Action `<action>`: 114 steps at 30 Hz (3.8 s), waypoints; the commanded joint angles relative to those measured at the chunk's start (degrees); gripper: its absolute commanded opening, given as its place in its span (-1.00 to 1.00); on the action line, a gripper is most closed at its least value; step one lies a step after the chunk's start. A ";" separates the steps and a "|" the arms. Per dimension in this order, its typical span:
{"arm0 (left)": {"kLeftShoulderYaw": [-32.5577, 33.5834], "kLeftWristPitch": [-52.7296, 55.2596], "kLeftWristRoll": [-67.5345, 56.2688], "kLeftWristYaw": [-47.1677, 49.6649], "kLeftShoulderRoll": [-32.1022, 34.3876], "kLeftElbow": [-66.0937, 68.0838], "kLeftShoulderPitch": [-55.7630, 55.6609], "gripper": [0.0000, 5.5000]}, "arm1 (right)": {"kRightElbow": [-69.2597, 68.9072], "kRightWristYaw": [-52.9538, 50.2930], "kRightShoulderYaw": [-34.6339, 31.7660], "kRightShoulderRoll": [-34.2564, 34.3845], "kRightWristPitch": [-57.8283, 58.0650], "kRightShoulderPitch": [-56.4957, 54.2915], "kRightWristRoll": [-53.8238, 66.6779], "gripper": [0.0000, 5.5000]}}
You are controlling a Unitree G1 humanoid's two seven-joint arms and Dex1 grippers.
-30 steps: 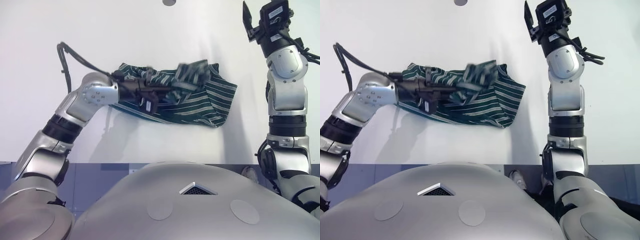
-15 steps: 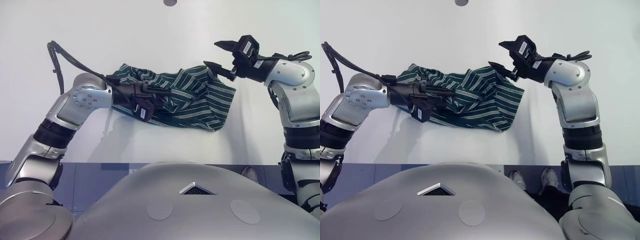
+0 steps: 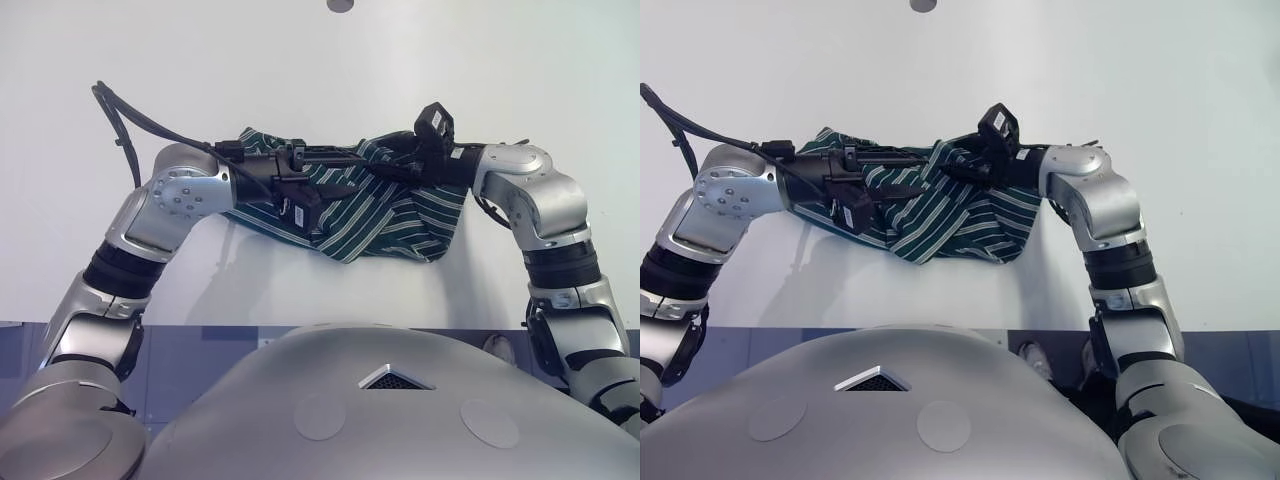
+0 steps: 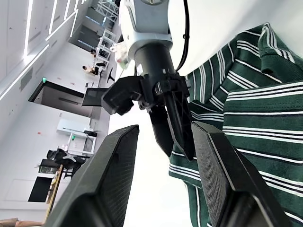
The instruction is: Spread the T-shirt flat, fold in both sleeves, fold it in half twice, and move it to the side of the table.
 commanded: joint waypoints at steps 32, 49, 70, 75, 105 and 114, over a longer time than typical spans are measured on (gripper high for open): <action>-13.12 12.81 4.08 -24.21 -9.85 23.84 -19.13 -0.25 | -2.10 -1.24 0.35 1.34 -2.13 -0.33 -2.18 -0.99; -14.56 33.42 1.61 -33.74 -8.08 20.80 -20.08 -0.25 | -1.20 -0.94 2.34 0.01 -6.33 1.24 -5.24 -0.99; -8.34 36.02 -3.45 -31.28 -9.72 15.54 -21.44 -0.99 | 0.25 -1.32 2.02 -0.50 -7.95 1.80 -7.09 -1.00; -3.84 39.33 -6.56 -30.45 -6.30 10.83 -19.28 -0.99 | 0.69 -3.60 -1.18 -1.11 -10.13 2.66 -8.03 -1.00; 19.93 14.13 -6.27 24.22 -17.70 66.39 -48.57 -0.40 | 66.04 -44.46 -6.91 15.46 -48.09 -42.84 -27.38 -0.28; 17.00 37.23 -23.36 -13.66 13.35 3.33 8.59 -0.40 | -6.04 -3.79 -2.20 -6.55 -31.07 9.94 -1.94 -0.28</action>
